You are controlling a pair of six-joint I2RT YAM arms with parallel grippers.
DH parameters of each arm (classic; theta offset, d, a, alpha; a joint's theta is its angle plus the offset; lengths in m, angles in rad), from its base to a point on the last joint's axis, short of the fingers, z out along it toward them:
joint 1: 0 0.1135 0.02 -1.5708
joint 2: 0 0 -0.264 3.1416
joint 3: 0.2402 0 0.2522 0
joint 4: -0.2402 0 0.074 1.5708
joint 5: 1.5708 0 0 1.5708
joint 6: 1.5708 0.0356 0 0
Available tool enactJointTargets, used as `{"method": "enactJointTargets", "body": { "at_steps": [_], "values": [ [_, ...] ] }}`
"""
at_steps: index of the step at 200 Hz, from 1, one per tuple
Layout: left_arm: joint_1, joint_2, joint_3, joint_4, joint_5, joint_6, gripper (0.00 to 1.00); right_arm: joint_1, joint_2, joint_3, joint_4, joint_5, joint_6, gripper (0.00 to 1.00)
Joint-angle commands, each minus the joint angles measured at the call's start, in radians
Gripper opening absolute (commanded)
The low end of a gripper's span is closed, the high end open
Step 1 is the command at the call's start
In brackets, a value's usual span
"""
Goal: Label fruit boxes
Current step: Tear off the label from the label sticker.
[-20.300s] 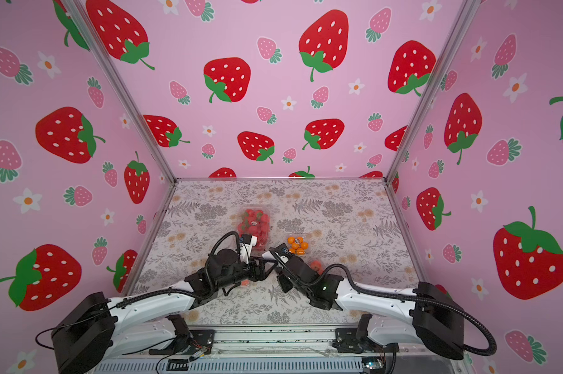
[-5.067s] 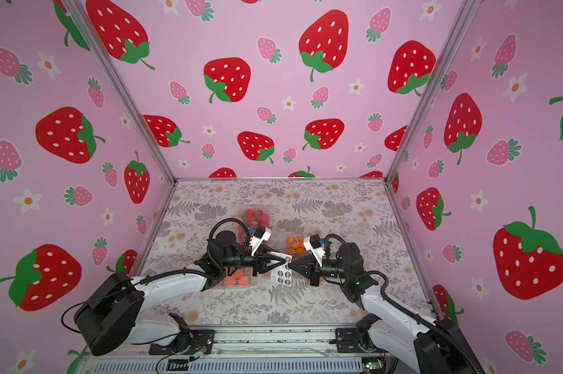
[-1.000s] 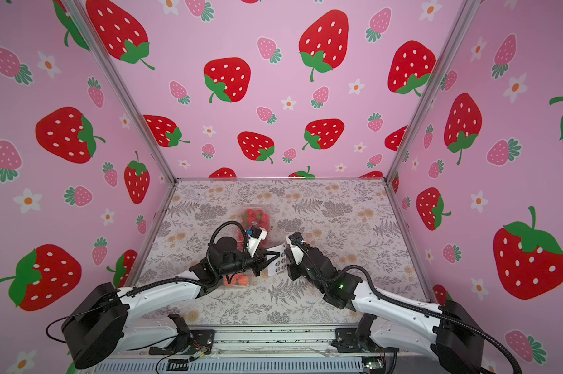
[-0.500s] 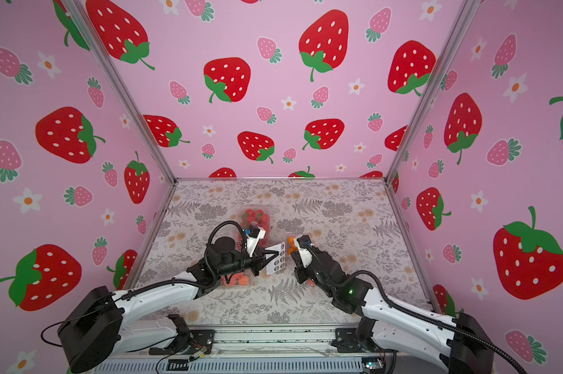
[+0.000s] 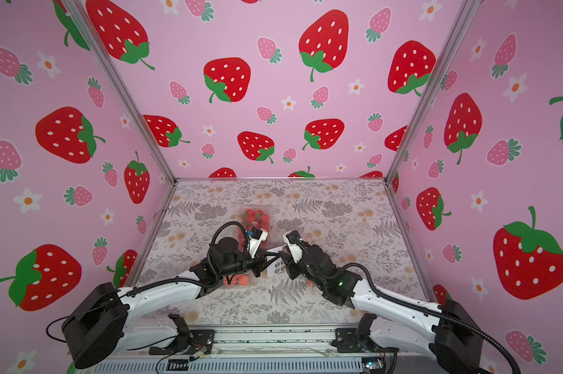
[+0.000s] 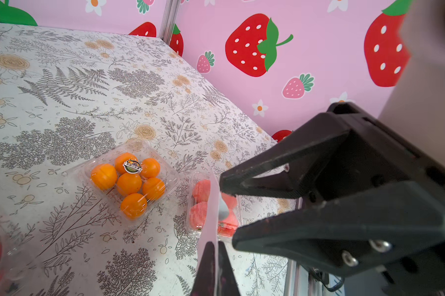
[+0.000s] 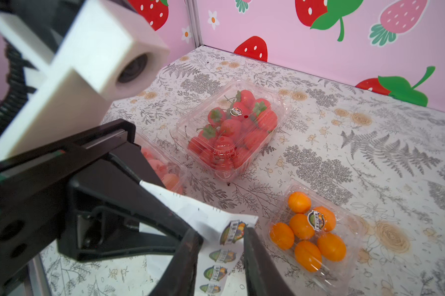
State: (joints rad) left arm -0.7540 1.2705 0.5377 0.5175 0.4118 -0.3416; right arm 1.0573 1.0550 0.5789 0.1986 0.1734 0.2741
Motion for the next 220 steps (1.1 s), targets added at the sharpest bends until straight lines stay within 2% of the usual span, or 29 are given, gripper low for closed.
{"method": "enactJointTargets", "body": {
  "at_steps": [1, 9, 31, 78, 144, 220],
  "values": [
    [-0.005, -0.016, 0.018, 0.027, 0.015, 0.007, 0.0, -0.002, 0.011, 0.028, 0.031, 0.016, -0.006, 0.19],
    [-0.006, -0.014, 0.019, 0.027, 0.016, 0.008, 0.0, -0.002, 0.014, 0.024, 0.034, 0.015, -0.006, 0.11],
    [-0.005, -0.018, 0.017, 0.026, 0.016, 0.009, 0.0, -0.002, -0.002, 0.01, 0.034, 0.025, 0.001, 0.0],
    [-0.006, -0.03, 0.011, 0.015, 0.005, 0.013, 0.0, -0.003, -0.047, -0.029, -0.009, 0.105, 0.017, 0.0],
    [-0.005, -0.036, 0.011, 0.008, -0.004, 0.011, 0.0, -0.004, -0.115, -0.061, -0.047, 0.097, 0.019, 0.0],
    [-0.01, -0.056, 0.011, -0.02, -0.024, 0.014, 0.0, -0.003, -0.183, -0.086, -0.078, 0.159, 0.025, 0.0]
  ]
}}
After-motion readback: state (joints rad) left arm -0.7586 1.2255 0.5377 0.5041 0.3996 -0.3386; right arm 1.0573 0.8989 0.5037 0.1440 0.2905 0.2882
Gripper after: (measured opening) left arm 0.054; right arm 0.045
